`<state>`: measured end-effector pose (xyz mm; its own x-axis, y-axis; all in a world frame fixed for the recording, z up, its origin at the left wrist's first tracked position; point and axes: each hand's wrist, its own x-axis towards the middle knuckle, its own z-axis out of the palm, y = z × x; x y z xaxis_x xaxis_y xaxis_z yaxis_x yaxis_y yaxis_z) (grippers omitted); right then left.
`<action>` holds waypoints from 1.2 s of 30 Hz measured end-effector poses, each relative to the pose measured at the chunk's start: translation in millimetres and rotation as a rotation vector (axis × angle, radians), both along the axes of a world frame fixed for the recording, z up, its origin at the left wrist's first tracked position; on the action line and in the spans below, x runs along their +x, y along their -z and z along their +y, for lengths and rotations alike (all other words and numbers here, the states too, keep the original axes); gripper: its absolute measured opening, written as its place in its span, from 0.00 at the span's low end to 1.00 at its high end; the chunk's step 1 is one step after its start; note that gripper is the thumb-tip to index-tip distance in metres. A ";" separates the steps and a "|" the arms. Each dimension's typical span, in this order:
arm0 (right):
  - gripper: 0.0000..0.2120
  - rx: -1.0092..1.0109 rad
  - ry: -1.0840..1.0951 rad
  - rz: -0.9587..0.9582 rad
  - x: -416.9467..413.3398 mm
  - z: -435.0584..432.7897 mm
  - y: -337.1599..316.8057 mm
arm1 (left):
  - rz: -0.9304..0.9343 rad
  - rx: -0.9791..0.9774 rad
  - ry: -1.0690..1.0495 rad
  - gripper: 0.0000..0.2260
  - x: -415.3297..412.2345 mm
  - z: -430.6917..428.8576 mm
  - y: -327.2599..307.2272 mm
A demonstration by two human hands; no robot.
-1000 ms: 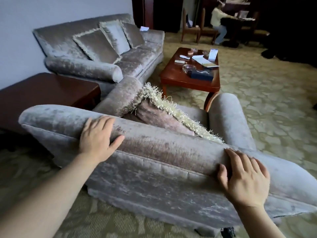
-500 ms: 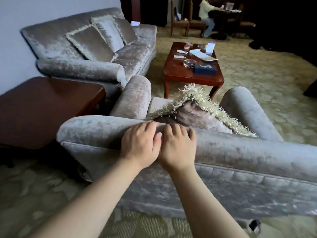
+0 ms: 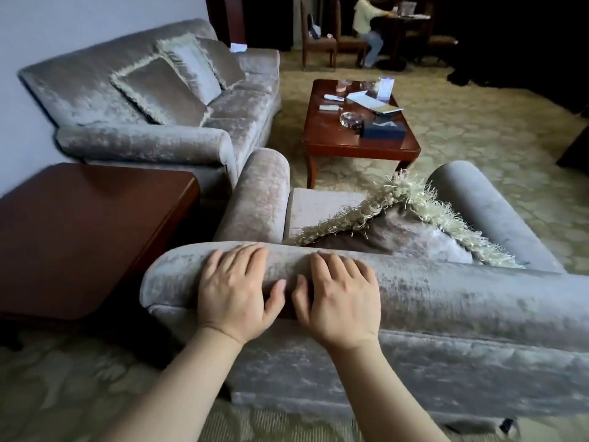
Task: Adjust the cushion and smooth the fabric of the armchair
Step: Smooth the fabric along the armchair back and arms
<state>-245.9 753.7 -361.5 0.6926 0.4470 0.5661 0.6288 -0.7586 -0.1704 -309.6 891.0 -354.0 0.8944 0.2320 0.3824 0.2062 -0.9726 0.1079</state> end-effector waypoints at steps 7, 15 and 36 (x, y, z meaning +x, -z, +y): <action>0.13 0.016 0.008 0.082 -7.1 -0.3 -7.3 | -0.027 0.014 -0.028 0.23 -3.2 -1.8 1.6; 0.27 -0.245 -0.258 0.139 1.5 -63.3 -8.8 | 0.056 0.026 -0.079 0.27 -7.3 -10.3 0.0; 0.25 -0.083 -0.018 -0.126 193.0 -469.3 19.1 | 0.078 -0.044 0.121 0.27 194.5 -443.6 4.4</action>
<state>-53.0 284.4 -380.6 0.6099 0.5080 0.6083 0.6552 -0.7550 -0.0264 -115.1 447.4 -358.4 0.9434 0.1357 0.3027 0.0971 -0.9855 0.1391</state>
